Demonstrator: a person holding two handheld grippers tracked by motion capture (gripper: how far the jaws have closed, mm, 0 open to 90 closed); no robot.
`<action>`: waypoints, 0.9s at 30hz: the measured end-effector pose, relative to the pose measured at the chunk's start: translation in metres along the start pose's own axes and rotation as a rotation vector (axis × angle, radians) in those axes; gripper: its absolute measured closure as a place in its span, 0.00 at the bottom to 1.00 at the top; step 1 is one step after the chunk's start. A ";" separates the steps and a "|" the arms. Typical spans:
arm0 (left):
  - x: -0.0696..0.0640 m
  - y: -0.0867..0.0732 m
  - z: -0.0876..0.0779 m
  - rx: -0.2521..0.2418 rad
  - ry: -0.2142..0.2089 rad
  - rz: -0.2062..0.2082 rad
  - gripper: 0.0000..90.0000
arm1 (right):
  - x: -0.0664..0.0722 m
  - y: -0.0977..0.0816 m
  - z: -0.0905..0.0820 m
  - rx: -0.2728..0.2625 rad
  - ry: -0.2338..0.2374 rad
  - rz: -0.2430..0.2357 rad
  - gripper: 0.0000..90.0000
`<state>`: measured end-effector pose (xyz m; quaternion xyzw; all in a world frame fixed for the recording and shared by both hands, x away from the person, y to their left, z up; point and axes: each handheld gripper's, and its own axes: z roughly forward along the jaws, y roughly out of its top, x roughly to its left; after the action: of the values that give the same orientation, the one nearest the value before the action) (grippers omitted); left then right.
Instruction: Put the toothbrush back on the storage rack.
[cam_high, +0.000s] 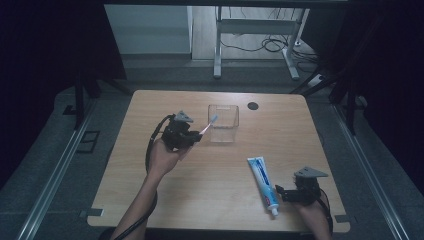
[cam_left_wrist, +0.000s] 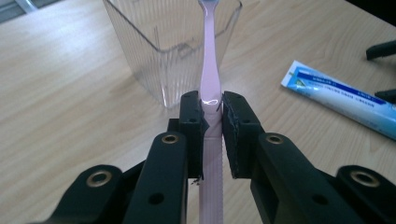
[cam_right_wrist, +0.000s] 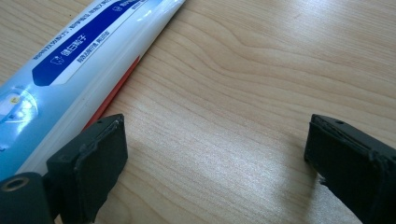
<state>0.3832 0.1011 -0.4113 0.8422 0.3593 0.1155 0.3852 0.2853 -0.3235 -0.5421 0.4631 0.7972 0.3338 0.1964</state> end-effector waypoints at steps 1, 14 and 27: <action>0.000 0.002 0.000 -0.005 0.002 0.001 0.88 | 0.000 0.000 0.000 0.000 0.000 0.000 0.06; 0.003 0.029 0.011 -0.051 0.020 0.002 0.88 | 0.000 0.000 0.000 0.000 0.000 0.001 0.06; 0.008 0.052 0.026 -0.091 0.023 -0.014 0.88 | 0.000 0.000 0.000 0.000 0.001 0.001 0.06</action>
<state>0.4278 0.0686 -0.3917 0.8198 0.3640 0.1386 0.4199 0.2853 -0.3235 -0.5422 0.4632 0.7971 0.3342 0.1961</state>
